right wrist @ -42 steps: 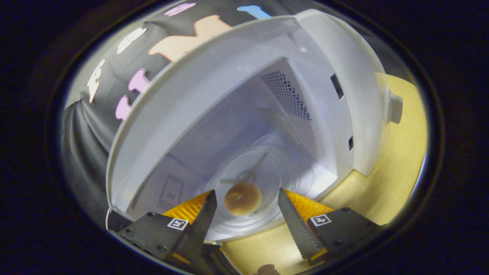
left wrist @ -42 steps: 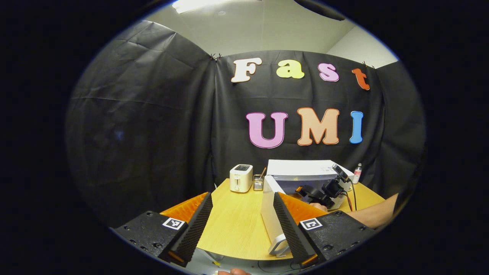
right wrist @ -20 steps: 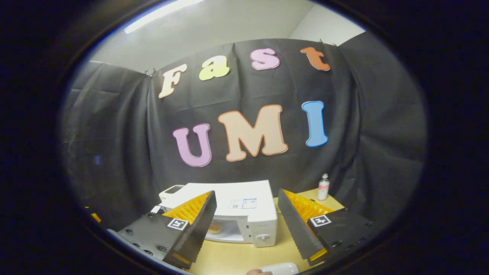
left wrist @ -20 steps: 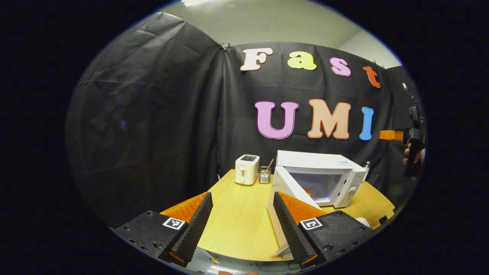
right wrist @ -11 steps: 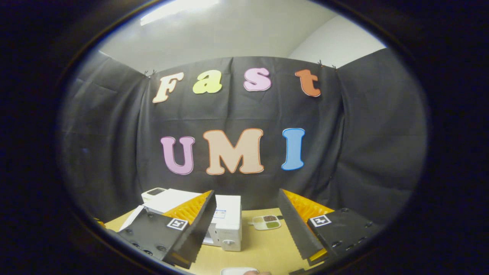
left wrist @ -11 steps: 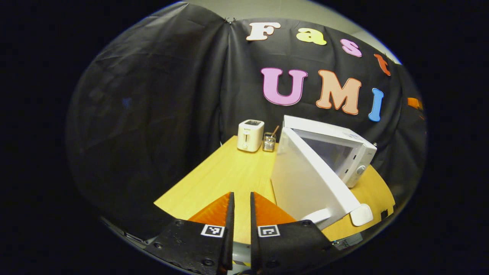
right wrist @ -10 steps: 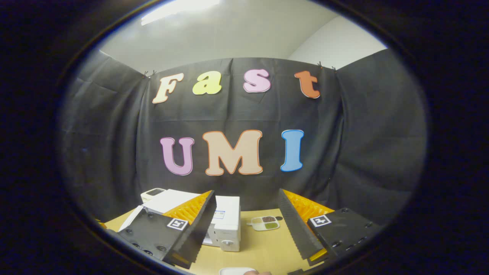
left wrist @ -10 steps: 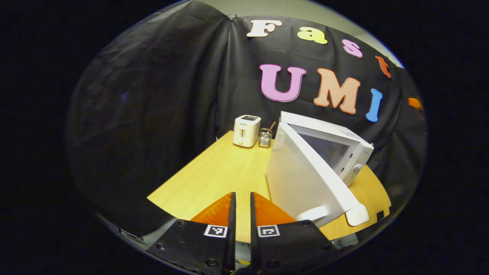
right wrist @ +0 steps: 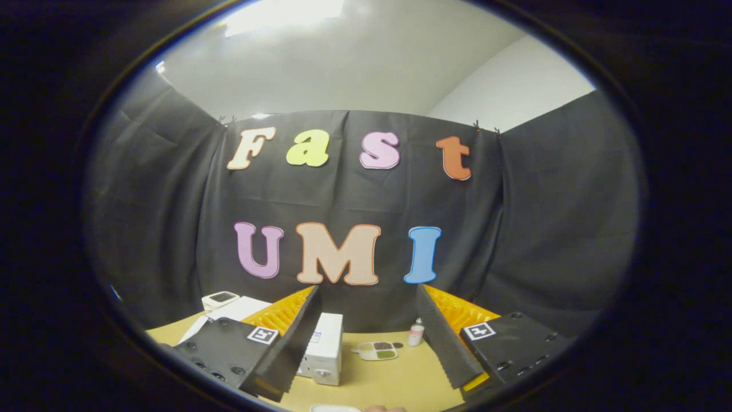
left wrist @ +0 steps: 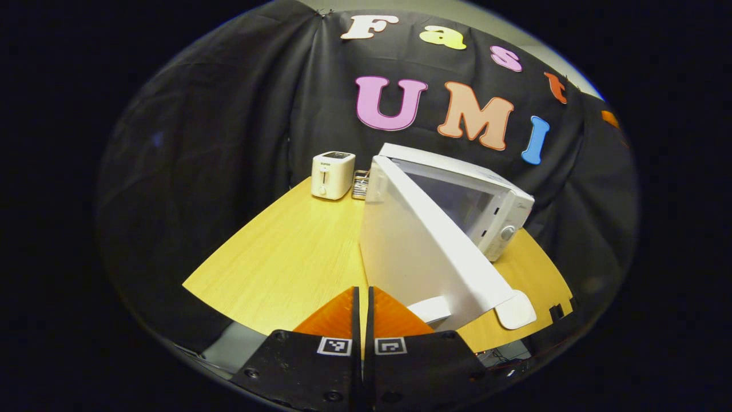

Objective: Open the microwave oven with the left hand, put the food in, and close the microwave oven.

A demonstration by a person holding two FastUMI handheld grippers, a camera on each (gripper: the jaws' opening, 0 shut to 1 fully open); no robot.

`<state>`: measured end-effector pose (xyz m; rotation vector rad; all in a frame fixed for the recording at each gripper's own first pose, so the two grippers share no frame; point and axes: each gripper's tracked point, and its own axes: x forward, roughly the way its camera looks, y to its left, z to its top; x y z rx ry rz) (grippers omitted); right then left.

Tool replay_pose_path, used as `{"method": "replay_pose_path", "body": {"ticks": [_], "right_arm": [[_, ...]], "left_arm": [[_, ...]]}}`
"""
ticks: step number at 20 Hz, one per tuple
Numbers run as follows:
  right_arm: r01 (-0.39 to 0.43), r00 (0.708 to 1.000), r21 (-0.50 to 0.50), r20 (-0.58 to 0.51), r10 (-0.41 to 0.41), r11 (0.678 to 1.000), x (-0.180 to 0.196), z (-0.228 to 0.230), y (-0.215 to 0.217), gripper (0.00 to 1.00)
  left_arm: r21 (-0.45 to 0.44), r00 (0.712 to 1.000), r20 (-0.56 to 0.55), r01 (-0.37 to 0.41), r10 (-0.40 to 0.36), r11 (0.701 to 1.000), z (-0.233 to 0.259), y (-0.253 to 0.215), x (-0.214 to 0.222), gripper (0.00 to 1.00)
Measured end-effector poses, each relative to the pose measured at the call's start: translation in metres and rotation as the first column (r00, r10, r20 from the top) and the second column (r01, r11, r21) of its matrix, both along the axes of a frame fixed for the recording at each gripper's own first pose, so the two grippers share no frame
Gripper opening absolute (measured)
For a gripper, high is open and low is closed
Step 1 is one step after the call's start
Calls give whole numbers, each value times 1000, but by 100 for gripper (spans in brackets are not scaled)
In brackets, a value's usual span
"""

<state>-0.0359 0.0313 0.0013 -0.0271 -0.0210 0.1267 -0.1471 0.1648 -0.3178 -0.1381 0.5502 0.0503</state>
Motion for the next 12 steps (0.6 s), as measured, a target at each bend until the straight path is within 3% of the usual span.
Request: {"method": "replay_pose_path", "body": {"ticks": [7,12], "right_arm": [[29,999,12,-31,-28,1000,1,-8,-27,96],[63,997,28,-39,-61,998,1,-10,-55,96]], "left_arm": [[-32,985,5,170,-170,985,-3,-80,29,1],[-55,969,10,245,-245,968,-9,-126,55,1]]}}
